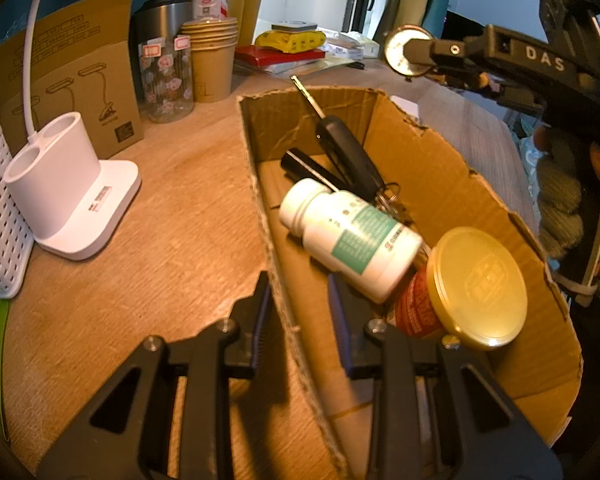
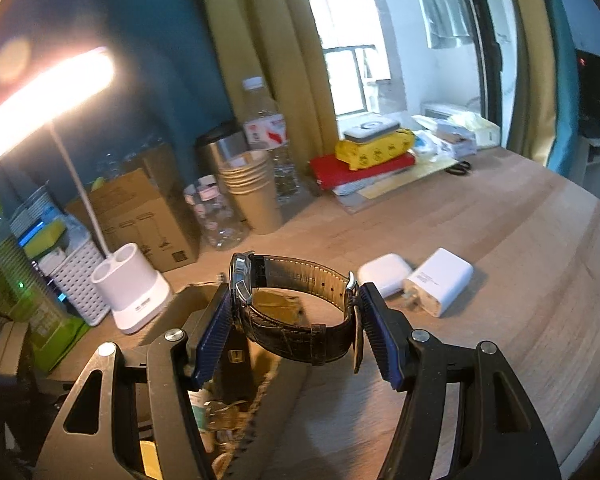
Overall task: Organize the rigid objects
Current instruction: 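Carry the wristwatch into the box and open the right gripper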
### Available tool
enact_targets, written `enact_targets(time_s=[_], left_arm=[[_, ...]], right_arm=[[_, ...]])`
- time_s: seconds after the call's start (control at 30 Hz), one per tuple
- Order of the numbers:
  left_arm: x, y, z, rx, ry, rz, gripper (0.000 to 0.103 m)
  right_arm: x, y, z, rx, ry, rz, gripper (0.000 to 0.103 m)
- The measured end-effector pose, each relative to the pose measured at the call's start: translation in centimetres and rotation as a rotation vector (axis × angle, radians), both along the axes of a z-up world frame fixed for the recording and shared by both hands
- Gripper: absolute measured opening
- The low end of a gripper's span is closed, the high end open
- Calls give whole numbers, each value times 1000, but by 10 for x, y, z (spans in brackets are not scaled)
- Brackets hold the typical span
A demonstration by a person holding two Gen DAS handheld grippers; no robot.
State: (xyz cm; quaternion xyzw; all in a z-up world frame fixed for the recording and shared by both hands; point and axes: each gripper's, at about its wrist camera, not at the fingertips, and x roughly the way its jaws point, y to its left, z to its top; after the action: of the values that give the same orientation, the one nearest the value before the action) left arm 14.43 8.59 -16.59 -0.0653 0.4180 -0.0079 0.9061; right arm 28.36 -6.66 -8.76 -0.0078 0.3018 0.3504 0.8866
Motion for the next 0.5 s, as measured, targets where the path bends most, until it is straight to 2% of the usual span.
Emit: enact_targets(time_s=[0.33, 0.5], left_arm=[[0, 0, 0, 0, 0, 0, 29], [0, 0, 0, 0, 0, 0, 29]], right_arm=[[-10, 24, -9, -77, -33, 27, 66], [-15, 31, -14, -153, -88, 8, 66]])
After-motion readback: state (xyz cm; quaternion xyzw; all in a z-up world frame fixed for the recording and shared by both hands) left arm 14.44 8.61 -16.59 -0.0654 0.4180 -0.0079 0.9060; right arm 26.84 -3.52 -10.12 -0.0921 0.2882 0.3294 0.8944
